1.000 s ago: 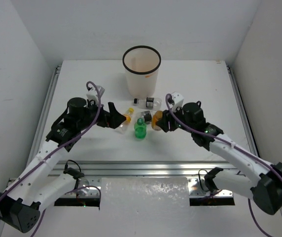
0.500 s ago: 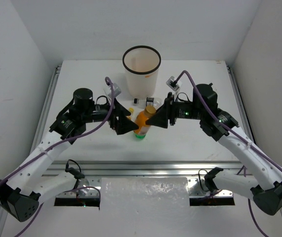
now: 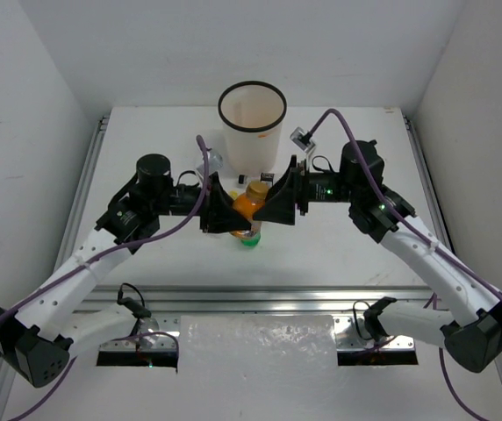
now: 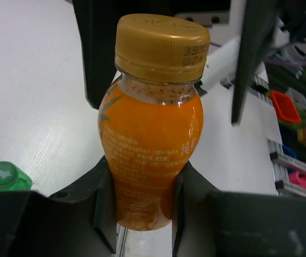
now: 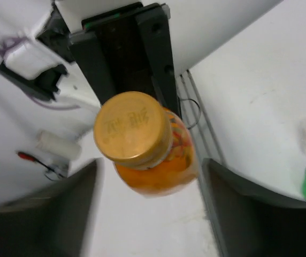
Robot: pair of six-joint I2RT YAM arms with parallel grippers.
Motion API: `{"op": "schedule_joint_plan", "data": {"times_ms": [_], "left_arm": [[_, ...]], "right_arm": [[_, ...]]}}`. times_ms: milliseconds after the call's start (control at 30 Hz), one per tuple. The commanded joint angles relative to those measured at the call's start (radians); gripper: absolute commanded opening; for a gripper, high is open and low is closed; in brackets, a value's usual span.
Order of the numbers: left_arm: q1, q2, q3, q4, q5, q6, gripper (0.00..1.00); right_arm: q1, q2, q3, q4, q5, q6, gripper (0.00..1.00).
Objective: Put the plastic bottles in the bin
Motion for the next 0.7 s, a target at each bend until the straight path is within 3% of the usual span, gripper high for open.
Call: {"op": "schedule_joint_plan", "data": {"times_ms": [0,33,67,133,167,233,300,400,500,533,567,600,667], "left_arm": [[-0.015,-0.019,0.071,0.036,-0.143,-0.008,0.02],[-0.015,-0.011,0.092,0.012,-0.249,-0.015,0.00],[-0.015,-0.001,0.143,-0.045,-0.487,-0.037,0.00],[-0.015,0.069,0.253,-0.117,-0.718,-0.060,0.00],[-0.012,0.103,0.298,-0.149,-0.905,-0.090,0.00],[-0.012,0.201,0.406,-0.208,-1.059,-0.086,0.00],[-0.006,0.304,0.464,-0.184,-1.110,-0.063,0.00],[0.023,0.432,0.617,-0.182,-1.172,-0.040,0.00],[0.066,0.715,0.848,-0.269,-1.197,-0.035,0.00],[0.074,0.769,0.990,-0.306,-1.192,-0.032,0.00],[0.078,0.823,1.063,-0.372,-1.201,-0.028,0.04],[0.087,0.910,1.184,-0.395,-1.207,-0.029,0.24],[0.097,0.969,1.266,-0.420,-1.184,-0.026,0.57]], "right_arm": [[-0.006,-0.035,-0.019,0.100,0.022,0.000,0.99],[-0.024,-0.071,-0.022,0.074,0.054,-0.013,0.99],[-0.038,-0.091,-0.018,-0.031,0.176,-0.049,0.99],[-0.093,-0.165,-0.021,-0.125,0.333,-0.080,0.99],[-0.108,-0.188,-0.024,-0.221,0.536,-0.098,0.99],[-0.145,-0.239,-0.036,-0.294,0.691,-0.137,0.99],[-0.164,-0.254,-0.047,-0.352,0.777,-0.160,0.99],[-0.167,-0.257,-0.073,-0.385,0.768,-0.184,0.99],[-0.168,-0.251,-0.113,-0.383,0.739,-0.197,0.99],[-0.168,-0.248,-0.126,-0.373,0.708,-0.204,0.99],[-0.168,-0.243,-0.139,-0.365,0.667,-0.235,0.99],[-0.167,-0.219,-0.134,-0.369,0.598,-0.258,0.99],[-0.164,-0.185,-0.145,-0.350,0.508,-0.281,0.99]]}}
